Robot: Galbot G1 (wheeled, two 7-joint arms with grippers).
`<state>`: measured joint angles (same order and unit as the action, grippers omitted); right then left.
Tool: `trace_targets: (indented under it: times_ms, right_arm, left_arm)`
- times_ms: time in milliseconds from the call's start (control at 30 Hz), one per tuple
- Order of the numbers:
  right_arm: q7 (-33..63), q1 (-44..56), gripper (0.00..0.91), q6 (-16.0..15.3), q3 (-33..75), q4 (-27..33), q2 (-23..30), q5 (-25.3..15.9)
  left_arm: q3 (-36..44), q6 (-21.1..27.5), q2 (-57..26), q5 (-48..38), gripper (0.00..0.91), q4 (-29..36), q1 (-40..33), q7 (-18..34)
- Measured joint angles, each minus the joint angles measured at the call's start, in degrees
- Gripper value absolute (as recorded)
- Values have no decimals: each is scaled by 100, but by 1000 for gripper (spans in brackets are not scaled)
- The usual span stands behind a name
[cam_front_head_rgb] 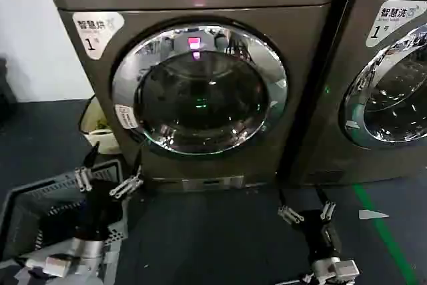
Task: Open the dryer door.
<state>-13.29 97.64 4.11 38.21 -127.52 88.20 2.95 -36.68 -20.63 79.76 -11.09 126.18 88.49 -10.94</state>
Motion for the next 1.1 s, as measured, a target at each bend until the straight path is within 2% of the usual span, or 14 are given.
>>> trace_targets:
  times_ms: [267, 467, 600, 767, 967, 1100]
  right_arm:
    - [-491, -386, 907, -548, -84, -218, -459, 250]
    - [-631, -824, 907, -841, -256, -191, -792, 477]
    - [-603, -1181, 907, -1013, -445, -91, -1027, 477]
    - [-422, -1622, 907, -1141, -855, 41, -1191, 192]
    - [-172, -2015, 907, -1288, -1537, 247, -1128, -154]
    - [-56, -2274, 907, -1415, -1954, 406, -1088, -222]
  left_arm:
    - [72, 55, 20, 159, 907, 74, 72, -28]
    - [90, 222, 43, 201, 907, 116, 139, -42]
    - [99, 349, 40, 314, 907, 154, 194, -118]
    - [127, 428, 35, 303, 907, 201, 245, -170]
    - [152, 416, 95, 240, 907, 202, 284, -302]
    - [168, 339, 144, 209, 907, 179, 304, -427]
